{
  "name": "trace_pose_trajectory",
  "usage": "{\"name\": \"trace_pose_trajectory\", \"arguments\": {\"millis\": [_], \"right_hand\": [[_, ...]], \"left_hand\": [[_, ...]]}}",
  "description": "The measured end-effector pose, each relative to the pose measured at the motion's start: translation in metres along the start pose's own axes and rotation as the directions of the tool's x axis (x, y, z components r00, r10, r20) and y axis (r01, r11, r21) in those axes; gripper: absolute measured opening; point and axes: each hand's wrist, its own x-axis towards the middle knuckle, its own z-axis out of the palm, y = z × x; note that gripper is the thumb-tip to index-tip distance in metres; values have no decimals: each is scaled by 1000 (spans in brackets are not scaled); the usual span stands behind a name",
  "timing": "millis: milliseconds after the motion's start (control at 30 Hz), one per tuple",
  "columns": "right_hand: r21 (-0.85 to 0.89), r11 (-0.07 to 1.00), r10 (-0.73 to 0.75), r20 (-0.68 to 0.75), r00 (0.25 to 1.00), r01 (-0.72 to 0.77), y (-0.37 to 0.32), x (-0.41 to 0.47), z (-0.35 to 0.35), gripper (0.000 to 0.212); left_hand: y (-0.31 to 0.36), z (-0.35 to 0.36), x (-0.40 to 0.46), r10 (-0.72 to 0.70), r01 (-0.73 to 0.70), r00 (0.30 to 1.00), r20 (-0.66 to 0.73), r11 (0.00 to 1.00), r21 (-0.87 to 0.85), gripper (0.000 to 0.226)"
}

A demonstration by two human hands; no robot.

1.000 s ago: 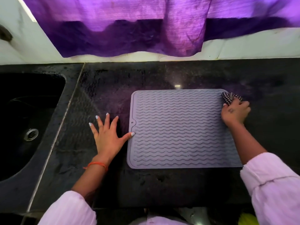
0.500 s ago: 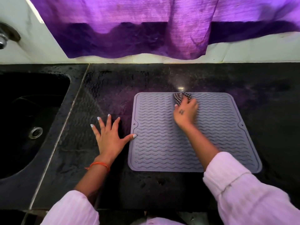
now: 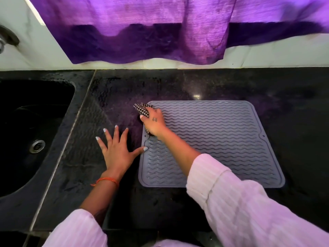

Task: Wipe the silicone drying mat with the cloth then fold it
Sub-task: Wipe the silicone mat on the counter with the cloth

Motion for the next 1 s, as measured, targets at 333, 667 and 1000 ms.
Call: {"name": "trace_pose_trajectory", "arguments": {"millis": [333, 667, 1000], "right_hand": [[-79, 975, 142, -502, 853, -208, 129, -108, -152, 42], [-398, 795, 85, -675, 733, -459, 171, -140, -176, 48], [-439, 850, 57, -474, 878, -292, 93, -118, -83, 55]], "left_hand": [[-3, 2, -1, 19, -19, 1000, -14, 999, 35, 106], [-7, 2, -1, 34, -33, 999, -18, 997, 70, 107], [-9, 6, -3, 54, -51, 997, -46, 997, 65, 118]]}}
